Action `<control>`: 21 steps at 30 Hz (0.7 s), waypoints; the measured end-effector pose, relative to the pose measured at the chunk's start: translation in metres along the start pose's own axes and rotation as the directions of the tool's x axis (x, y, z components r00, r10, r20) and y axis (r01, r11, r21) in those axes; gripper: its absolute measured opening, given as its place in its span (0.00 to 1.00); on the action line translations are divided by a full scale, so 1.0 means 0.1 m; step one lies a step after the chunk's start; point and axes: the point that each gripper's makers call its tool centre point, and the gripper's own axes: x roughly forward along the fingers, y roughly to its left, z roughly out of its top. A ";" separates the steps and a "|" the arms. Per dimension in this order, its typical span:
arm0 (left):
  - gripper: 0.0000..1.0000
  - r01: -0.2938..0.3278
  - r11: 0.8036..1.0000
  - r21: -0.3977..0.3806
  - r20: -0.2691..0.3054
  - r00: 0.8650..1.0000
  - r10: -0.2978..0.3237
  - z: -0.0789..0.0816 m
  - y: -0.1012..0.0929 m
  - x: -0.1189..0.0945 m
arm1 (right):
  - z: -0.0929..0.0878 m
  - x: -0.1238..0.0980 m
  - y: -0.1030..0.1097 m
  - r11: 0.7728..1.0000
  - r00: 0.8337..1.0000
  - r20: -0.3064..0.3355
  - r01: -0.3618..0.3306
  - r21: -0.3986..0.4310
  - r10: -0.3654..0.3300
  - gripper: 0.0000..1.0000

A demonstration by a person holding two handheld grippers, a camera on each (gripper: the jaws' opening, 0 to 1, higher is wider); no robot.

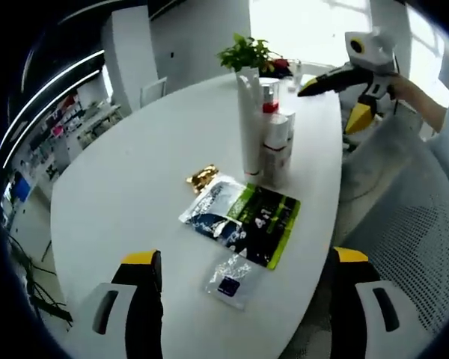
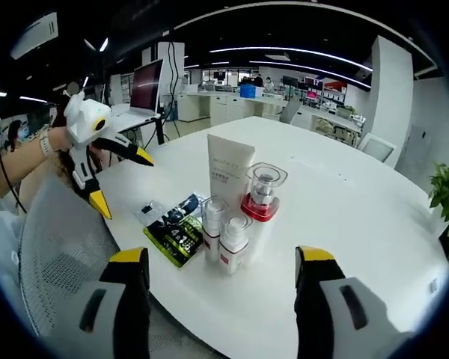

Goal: Arrange the skincare products in the storage area until every visible bottle or jar stands upright without overlapping.

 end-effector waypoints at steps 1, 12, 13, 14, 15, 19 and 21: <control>0.93 0.000 1.000 -0.001 0.003 1.000 0.000 0.01 -0.01 -0.01 | 0.00 0.00 0.00 1.000 1.000 0.000 0.001 0.003 -0.001 0.82; 0.95 -0.003 1.000 -0.007 0.019 1.000 0.004 0.04 -0.04 -0.05 | 0.03 -0.01 -0.04 1.000 1.000 0.013 0.013 -0.011 -0.013 0.86; 0.96 0.000 1.000 -0.006 0.018 1.000 0.000 0.04 -0.05 -0.05 | 0.04 0.00 -0.03 1.000 1.000 0.014 0.011 -0.014 -0.011 0.86; 0.96 0.001 1.000 -0.005 0.017 1.000 -0.001 0.04 -0.06 -0.05 | 0.04 0.00 -0.03 1.000 1.000 0.015 0.007 -0.017 -0.007 0.86; 0.97 -0.001 1.000 -0.005 0.017 1.000 0.001 0.04 -0.05 -0.05 | 0.04 0.00 -0.02 1.000 1.000 0.014 0.007 -0.015 -0.006 0.86; 0.97 -0.007 1.000 -0.005 0.015 1.000 0.007 0.03 -0.05 -0.06 | 0.06 0.00 -0.02 1.000 1.000 0.020 0.011 -0.023 -0.010 0.88; 0.97 -0.006 1.000 -0.005 0.014 1.000 0.006 0.04 -0.05 -0.07 | 0.06 0.01 -0.02 1.000 1.000 0.019 0.011 -0.025 -0.011 0.88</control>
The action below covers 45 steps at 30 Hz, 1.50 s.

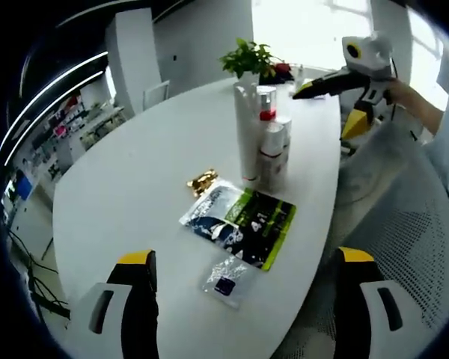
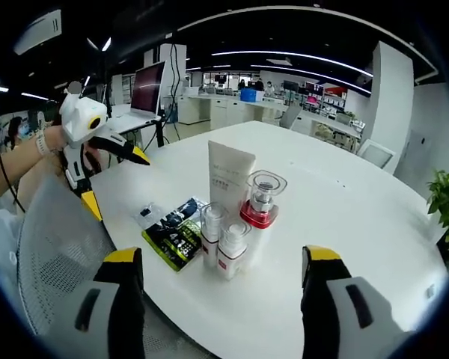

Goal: Arrange the skincare products in the storage area until every visible bottle or jar stands upright without overlapping.

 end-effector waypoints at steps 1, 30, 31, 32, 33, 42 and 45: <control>0.97 -0.001 1.000 0.002 0.000 1.000 0.001 0.00 0.00 0.00 | 0.01 0.00 0.00 1.000 1.000 0.001 0.000 0.000 0.000 0.89; 0.97 0.011 1.000 0.007 -0.017 1.000 -0.011 0.01 0.06 0.07 | 0.03 0.05 -0.04 1.000 1.000 0.017 -0.003 0.020 0.003 1.00; 0.97 0.011 1.000 0.008 -0.018 1.000 -0.011 0.01 0.06 0.07 | 0.03 0.05 -0.04 1.000 1.000 0.016 -0.005 0.021 0.005 1.00; 0.97 0.008 1.000 0.010 -0.019 1.000 -0.008 0.02 0.08 0.08 | 0.02 0.05 -0.04 1.000 1.000 0.017 -0.005 0.022 0.004 1.00; 0.96 0.006 1.000 0.011 -0.018 1.000 -0.005 0.03 0.09 0.08 | 0.02 0.05 -0.04 1.000 1.000 0.018 -0.006 0.022 0.005 1.00; 0.84 -0.044 0.999 0.014 -0.015 0.999 0.044 0.12 0.27 0.12 | -0.01 0.06 -0.05 0.999 1.000 0.012 -0.008 0.031 0.008 1.00; 0.81 -0.035 0.999 0.026 -0.010 0.999 0.036 0.18 0.28 0.16 | -0.02 0.06 -0.06 0.999 1.000 0.012 -0.010 0.033 0.010 1.00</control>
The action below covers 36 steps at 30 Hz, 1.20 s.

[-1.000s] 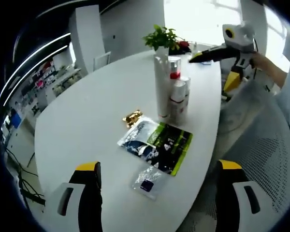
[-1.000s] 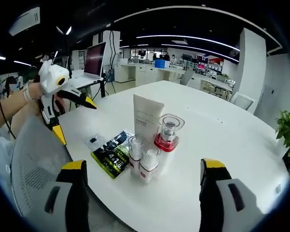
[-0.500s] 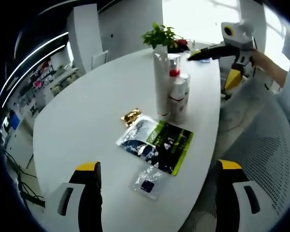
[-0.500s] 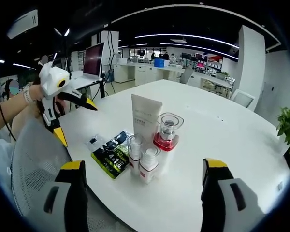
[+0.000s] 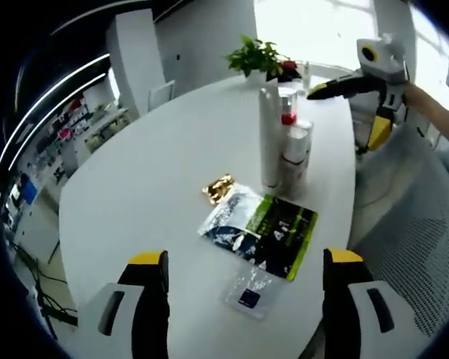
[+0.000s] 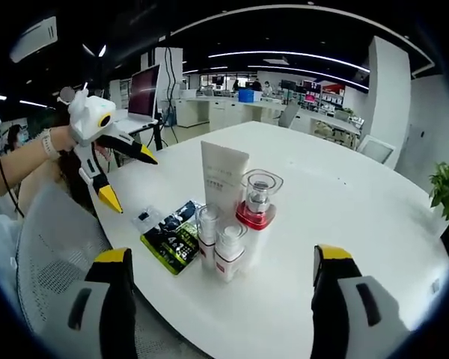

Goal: Arrange the skincare products in the storage area until every visible bottle or jar stands upright without overlapping.

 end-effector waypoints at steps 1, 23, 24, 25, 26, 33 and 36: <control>0.80 0.001 1.000 0.008 -0.001 1.000 -0.001 0.01 0.00 0.01 | 0.00 0.00 0.00 1.000 1.000 -0.001 -0.001 -0.002 0.001 1.00; 0.56 0.058 0.994 0.097 -0.006 0.998 -0.058 0.27 0.21 0.51 | -0.09 0.01 -0.09 0.999 1.000 -0.007 0.019 0.036 -0.018 1.00; 0.55 0.064 0.993 0.100 -0.009 0.998 -0.063 0.27 0.21 0.54 | -0.09 0.02 -0.09 0.999 1.000 -0.007 0.017 0.044 -0.017 1.00; 0.54 0.067 0.993 0.100 -0.011 0.998 -0.066 0.28 0.21 0.56 | -0.10 0.03 -0.09 0.999 1.000 -0.007 0.015 0.046 -0.015 1.00; 0.52 0.069 0.993 0.099 -0.013 0.998 -0.068 0.28 0.21 0.58 | -0.11 0.03 -0.08 0.999 1.000 -0.010 0.010 0.048 -0.009 1.00; 0.39 0.090 0.993 0.082 -0.012 0.996 -0.090 0.37 0.27 0.73 | -0.10 0.06 -0.07 0.999 1.000 -0.016 -0.001 0.041 0.002 1.00; 0.35 0.117 0.988 0.100 -0.024 0.993 -0.115 0.39 0.25 0.83 | -0.09 0.07 -0.09 0.999 1.000 -0.015 0.000 0.046 0.000 1.00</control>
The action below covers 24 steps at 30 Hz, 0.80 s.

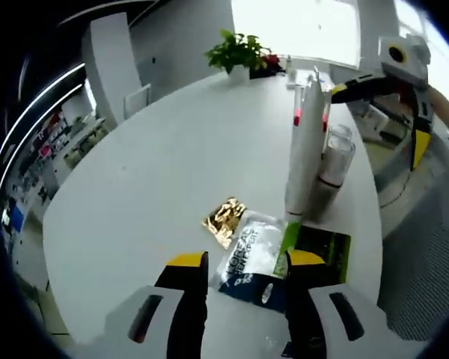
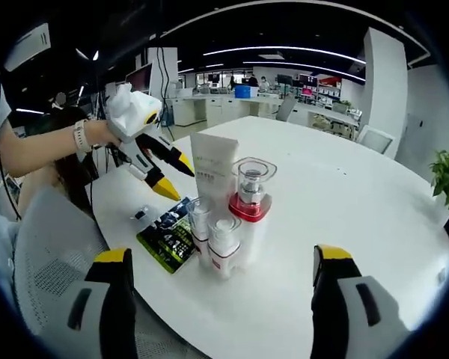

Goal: Arrange the skincare products in the storage area until every visible bottle or jar stands upright without overlapping.

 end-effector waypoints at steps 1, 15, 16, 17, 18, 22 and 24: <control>0.34 0.007 1.000 0.003 -0.002 1.000 -0.007 0.01 0.00 0.02 | 0.00 0.00 -0.01 1.000 1.000 0.001 0.002 0.001 -0.002 1.00; 0.17 0.090 0.996 -0.004 -0.039 0.995 -0.090 0.14 0.09 0.44 | -0.05 0.00 -0.04 1.000 1.000 -0.008 0.009 0.018 -0.009 1.00; 0.16 0.096 0.995 -0.005 -0.047 0.994 -0.096 0.13 0.09 0.49 | -0.05 0.01 -0.04 1.000 1.000 -0.009 0.010 0.020 -0.009 0.99; 0.15 0.096 0.995 -0.004 -0.052 0.994 -0.096 0.13 0.10 0.51 | -0.06 0.01 -0.04 1.000 1.000 -0.011 0.009 0.022 -0.009 0.99; 0.15 0.093 0.996 -0.003 -0.057 0.994 -0.093 0.13 0.12 0.55 | -0.06 0.01 -0.04 1.000 1.000 -0.013 0.009 0.023 -0.009 0.99; 0.14 0.073 0.997 -0.030 -0.056 0.996 -0.075 0.15 0.21 0.64 | -0.09 0.01 -0.04 1.000 1.000 -0.018 0.011 0.030 -0.010 0.99; 0.11 0.075 0.997 -0.030 -0.066 0.995 -0.077 0.13 0.22 0.66 | -0.10 0.00 -0.05 0.999 1.000 -0.020 0.014 0.031 -0.013 0.99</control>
